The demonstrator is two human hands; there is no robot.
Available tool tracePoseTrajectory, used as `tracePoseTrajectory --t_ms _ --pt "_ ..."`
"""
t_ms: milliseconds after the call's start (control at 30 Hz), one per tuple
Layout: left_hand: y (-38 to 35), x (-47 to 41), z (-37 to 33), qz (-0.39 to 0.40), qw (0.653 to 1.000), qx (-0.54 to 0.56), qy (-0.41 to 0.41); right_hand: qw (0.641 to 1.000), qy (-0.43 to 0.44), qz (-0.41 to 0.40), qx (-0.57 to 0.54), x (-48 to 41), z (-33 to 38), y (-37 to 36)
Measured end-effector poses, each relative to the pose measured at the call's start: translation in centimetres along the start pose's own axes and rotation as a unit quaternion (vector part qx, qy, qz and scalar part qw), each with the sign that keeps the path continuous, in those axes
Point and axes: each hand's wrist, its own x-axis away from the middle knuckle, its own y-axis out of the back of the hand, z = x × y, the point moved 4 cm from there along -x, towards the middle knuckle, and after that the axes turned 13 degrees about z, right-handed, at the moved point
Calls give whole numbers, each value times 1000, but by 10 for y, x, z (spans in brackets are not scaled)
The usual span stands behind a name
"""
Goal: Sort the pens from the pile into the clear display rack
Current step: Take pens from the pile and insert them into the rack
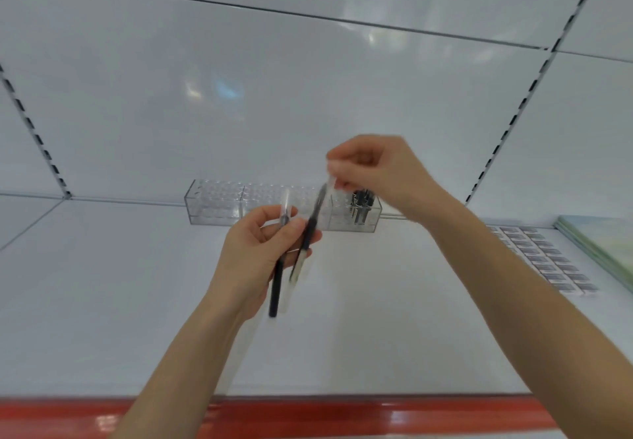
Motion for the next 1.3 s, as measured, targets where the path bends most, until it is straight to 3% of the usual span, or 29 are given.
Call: tracePoseTrajectory --t_ms 133,233,400,567,1067,1300 --pt "14 0 0 -54 997 -45 5 978 58 -190 67 -15 4 53" --pt "16 3 -1 -64 996 -61 9 955 65 -244 156 -27 -3 67" --pt "14 4 -3 -57 996 -68 14 935 62 -202 283 -42 -17 56" --pt "17 5 -3 -62 997 -44 16 925 56 -191 323 -45 -10 60" --pt "18 5 1 -56 998 -35 18 906 44 -195 374 -49 -12 63" --pt "18 5 2 -47 997 -56 18 921 28 -131 365 -51 -14 58"
